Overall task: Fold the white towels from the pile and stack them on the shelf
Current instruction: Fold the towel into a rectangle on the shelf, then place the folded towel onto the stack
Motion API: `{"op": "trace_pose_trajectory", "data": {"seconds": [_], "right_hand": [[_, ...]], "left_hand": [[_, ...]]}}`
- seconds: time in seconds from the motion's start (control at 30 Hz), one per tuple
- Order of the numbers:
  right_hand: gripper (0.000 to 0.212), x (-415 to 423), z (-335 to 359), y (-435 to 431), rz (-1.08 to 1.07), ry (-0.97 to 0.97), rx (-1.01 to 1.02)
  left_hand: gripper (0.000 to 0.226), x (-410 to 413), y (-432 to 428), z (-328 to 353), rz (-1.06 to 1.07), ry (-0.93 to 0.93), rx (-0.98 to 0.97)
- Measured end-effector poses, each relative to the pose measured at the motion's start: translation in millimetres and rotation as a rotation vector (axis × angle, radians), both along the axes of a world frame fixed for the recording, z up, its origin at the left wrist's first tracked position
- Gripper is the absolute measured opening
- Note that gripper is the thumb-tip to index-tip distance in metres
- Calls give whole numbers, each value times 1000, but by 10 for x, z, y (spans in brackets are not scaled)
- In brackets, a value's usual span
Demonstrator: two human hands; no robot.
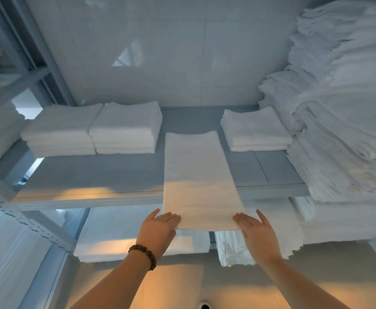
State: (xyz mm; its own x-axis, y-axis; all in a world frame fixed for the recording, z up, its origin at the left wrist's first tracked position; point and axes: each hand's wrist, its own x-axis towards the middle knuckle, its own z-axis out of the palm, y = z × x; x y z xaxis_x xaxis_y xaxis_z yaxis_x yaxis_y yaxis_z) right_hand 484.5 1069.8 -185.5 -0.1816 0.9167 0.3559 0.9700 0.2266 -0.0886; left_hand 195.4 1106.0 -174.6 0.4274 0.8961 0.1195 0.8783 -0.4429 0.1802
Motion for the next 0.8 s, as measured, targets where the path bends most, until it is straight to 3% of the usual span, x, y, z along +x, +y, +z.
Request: {"op": "trace_pose_trajectory", "data": {"seconds": [0.13,0.33,0.5,0.67,0.8], "right_hand": [[48,-37,21,-298,-70,50,46],[42,-88,95,-613,-124,90,115],[31,-143,249,-817,-119,232,157],[7,-178,454,-823,-153,447,62],[8,-218,654,-630,-173,529,88]], "left_hand": [[36,-98,-296,117,-11,-87,101],[27,-188,-593,230,28,-73,172],[22,-239,-765,319,80,-184,195],[16,-251,-722,510,140,-304,257],[17,-236,-580,673,175,-416,279]]}}
